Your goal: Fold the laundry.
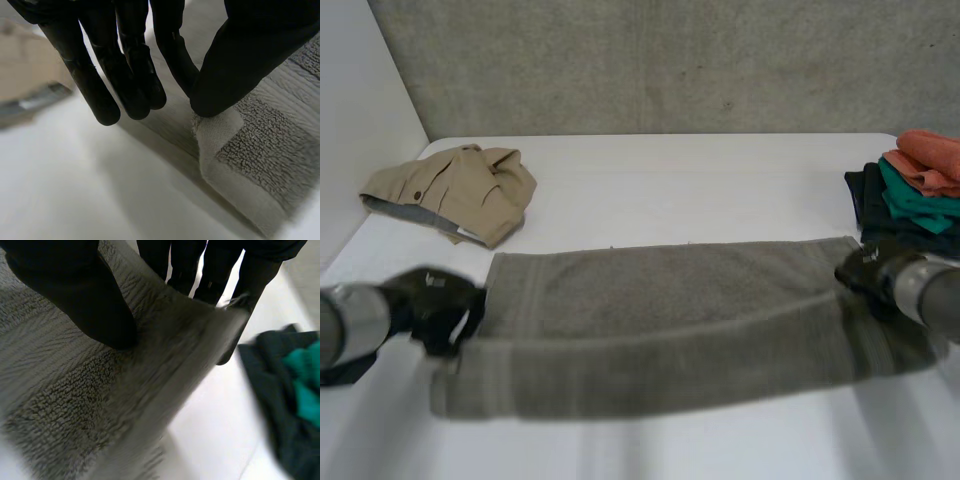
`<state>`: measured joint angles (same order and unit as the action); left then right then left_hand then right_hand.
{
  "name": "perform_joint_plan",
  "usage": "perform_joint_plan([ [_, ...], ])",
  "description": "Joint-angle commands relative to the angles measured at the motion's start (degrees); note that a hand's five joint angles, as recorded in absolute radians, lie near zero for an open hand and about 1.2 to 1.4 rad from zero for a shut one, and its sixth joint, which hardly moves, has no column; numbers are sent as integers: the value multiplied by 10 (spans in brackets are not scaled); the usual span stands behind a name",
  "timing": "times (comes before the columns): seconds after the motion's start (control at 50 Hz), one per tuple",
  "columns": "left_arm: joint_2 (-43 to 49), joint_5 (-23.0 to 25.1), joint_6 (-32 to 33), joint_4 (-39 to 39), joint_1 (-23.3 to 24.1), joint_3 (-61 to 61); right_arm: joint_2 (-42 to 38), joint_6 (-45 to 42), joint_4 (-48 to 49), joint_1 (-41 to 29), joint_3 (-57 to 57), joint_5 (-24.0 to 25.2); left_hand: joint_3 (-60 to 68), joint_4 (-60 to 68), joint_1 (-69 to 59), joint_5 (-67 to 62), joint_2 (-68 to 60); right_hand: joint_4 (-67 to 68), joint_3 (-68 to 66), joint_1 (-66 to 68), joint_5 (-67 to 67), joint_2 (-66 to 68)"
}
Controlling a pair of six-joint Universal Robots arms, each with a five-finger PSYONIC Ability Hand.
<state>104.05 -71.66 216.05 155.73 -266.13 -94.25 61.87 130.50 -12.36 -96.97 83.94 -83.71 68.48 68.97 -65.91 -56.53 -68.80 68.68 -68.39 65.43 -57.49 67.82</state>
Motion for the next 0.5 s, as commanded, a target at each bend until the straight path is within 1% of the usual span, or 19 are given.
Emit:
perform_joint_plan([
  [0.02, 113, -94, -116, 170, 69, 121, -89, 78, 140, -30, -83, -65, 115, 110, -141, -135, -112, 113, -116, 146, -125, 122],
  [0.1, 171, -135, -115, 237, 90, 172, -129, 71, 207, -38, -110, -67, 115, 110, -141, -135, -112, 113, -116, 146, -125, 122],
  [0.16, 212, -152, -114, 265, 100, 212, -159, 63, 256, -45, -134, -71, 115, 110, -141, -135, -112, 113, -116, 146, -125, 122],
  [0.24, 251, -155, -119, 283, 113, 252, -191, 52, 293, -57, -153, -75, 115, 110, -141, -135, -112, 113, -116, 146, -125, 122],
  [0.26, 257, -155, -121, 285, 115, 256, -195, 52, 299, -59, -155, -76, 115, 110, -141, -135, -112, -20, 17, 12, 8, -12],
  [0.28, 262, -154, -125, 288, 117, 262, -199, 51, 305, -60, -157, -78, 115, 110, -141, -135, -112, -205, 202, -172, 193, -196],
  [0.3, 268, -147, -135, 297, 120, 270, -203, 52, 311, -62, -159, -82, -18, -23, -8, -2, 21, -413, 410, -381, 401, -405],
  [0.32, 269, -143, -140, 300, 121, 272, -205, 54, 320, -65, -160, -93, -231, -236, 205, 211, 234, -587, 584, -554, 575, -578],
  [0.34, 269, -140, -145, 303, 123, 274, -203, 57, 326, -65, -159, -99, -463, -467, 437, 443, 466, -587, 584, -554, 575, -578],
  [0.36, 269, -140, -147, 306, 125, 275, -199, 62, 330, -65, -157, -104, -585, -590, 559, 565, 588, -587, 584, -554, 575, -578],
  [0.4, 259, -141, -156, 303, 128, 271, -172, 91, 333, -61, -145, -113, -585, -590, 559, 565, 588, -587, 584, -554, 575, -578],
  [0.44, 247, -147, -161, 299, 128, 259, -145, 117, 331, -57, -128, -110, -585, -590, 559, 565, 588, -587, 584, -554, 575, -578],
  [0.46, 229, -155, -165, 294, 126, 242, -113, 146, 326, -49, -108, -103, -585, -590, 559, 565, 588, -587, 584, -554, 575, -578],
  [0.5, 207, -160, -169, 291, 122, 220, -76, 174, 312, -39, -85, -88, -585, -590, 559, 565, 588, -587, 584, -554, 575, -578],
])
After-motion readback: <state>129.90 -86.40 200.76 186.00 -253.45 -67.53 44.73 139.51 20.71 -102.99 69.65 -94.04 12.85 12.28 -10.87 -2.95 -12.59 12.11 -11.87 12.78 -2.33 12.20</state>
